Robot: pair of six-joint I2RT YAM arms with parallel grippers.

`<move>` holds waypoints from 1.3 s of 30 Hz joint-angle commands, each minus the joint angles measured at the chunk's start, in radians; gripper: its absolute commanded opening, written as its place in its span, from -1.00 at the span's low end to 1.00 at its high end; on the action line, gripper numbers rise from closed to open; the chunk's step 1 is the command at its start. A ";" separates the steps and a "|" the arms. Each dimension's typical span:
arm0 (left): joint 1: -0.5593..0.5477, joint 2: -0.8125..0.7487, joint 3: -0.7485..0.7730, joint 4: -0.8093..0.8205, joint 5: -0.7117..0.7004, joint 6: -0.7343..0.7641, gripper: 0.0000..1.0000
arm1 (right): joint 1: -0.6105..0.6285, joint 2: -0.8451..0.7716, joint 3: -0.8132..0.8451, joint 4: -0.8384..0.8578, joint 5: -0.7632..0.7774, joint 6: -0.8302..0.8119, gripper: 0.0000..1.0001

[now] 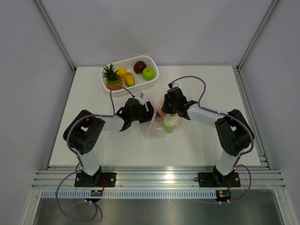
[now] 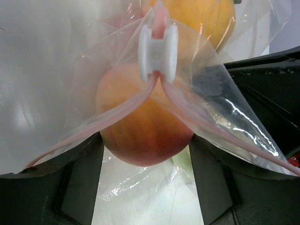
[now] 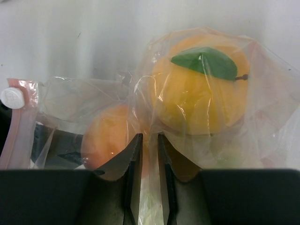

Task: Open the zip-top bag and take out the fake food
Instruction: Pick up the fake fruit from the zipper food storage bag.

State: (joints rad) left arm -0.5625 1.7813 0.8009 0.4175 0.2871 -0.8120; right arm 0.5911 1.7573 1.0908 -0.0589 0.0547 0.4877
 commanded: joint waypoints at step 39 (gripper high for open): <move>0.243 -0.316 -0.150 0.037 0.046 -0.073 0.25 | -0.155 -0.202 -0.163 -0.095 0.316 0.172 -0.71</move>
State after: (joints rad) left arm -0.3569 1.5040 0.6659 0.4240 0.3153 -0.8520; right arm 0.4328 1.5841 0.9211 -0.1398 0.3546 0.6735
